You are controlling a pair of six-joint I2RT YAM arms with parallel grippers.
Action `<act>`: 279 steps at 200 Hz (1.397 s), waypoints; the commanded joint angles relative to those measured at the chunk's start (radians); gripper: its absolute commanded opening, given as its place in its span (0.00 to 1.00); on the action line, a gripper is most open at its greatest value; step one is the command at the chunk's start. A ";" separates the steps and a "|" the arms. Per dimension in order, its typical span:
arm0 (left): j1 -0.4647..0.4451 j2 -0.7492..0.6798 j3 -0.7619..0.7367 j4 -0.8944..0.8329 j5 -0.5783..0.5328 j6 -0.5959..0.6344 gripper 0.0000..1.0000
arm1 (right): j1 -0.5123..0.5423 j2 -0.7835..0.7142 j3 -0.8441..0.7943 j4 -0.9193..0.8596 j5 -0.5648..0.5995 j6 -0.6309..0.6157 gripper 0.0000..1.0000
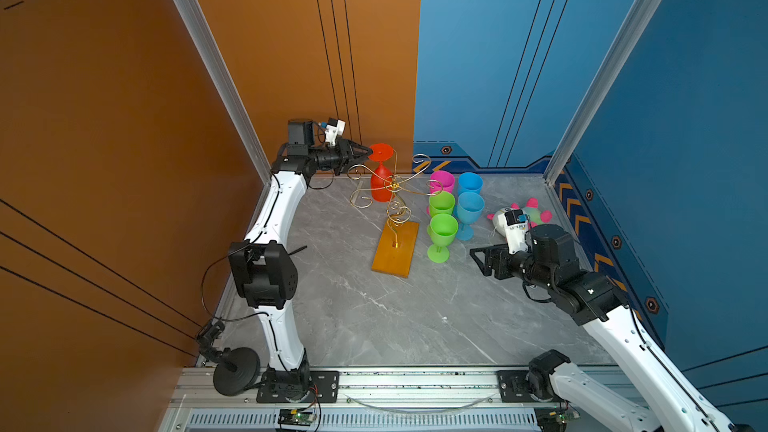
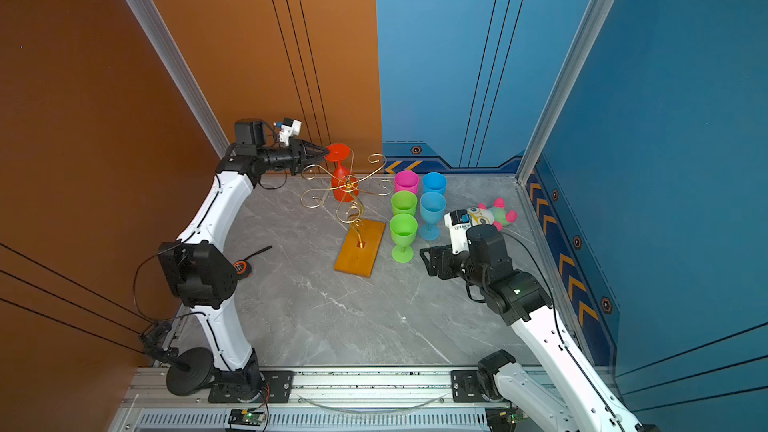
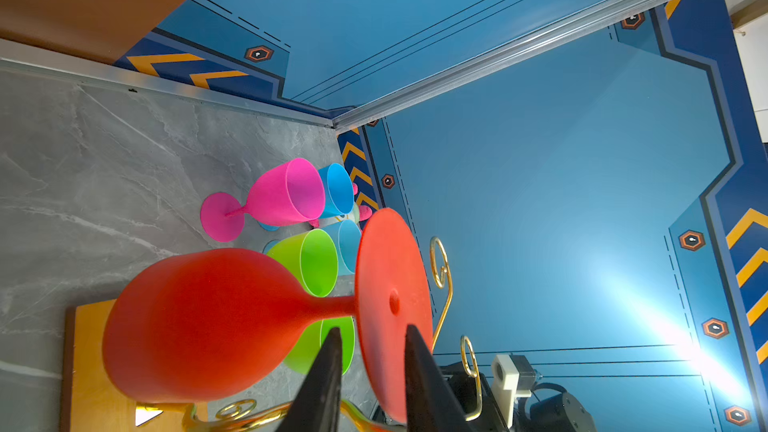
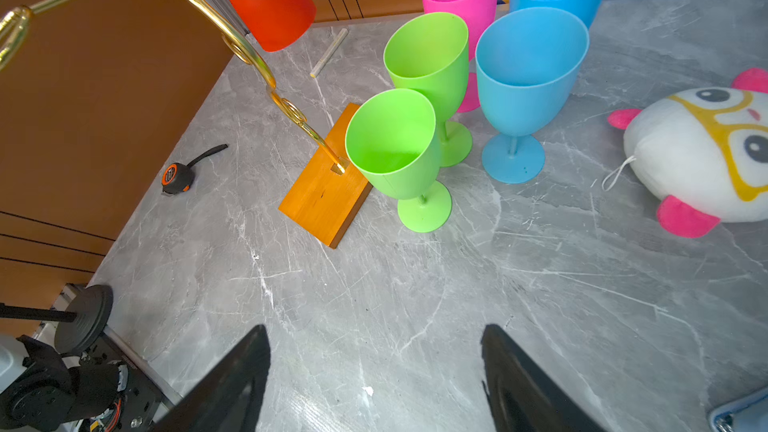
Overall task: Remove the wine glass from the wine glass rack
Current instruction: 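Reach the left gripper to the red glass foot on the rack hook, then pull the red glass off the rack hook with the left gripper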
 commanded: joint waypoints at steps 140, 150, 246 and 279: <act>-0.011 0.071 0.110 -0.061 0.056 0.033 0.12 | -0.018 -0.032 -0.019 0.015 -0.003 0.017 0.81; -0.010 0.074 0.111 -0.061 0.056 0.032 0.11 | -0.019 -0.032 -0.018 0.016 -0.004 0.017 0.81; 0.011 0.067 0.129 -0.061 0.088 0.009 0.05 | -0.021 -0.019 -0.022 0.040 -0.019 0.023 0.82; 0.012 0.067 0.140 -0.061 0.102 0.002 0.04 | -0.021 -0.016 -0.022 0.047 -0.020 0.024 0.82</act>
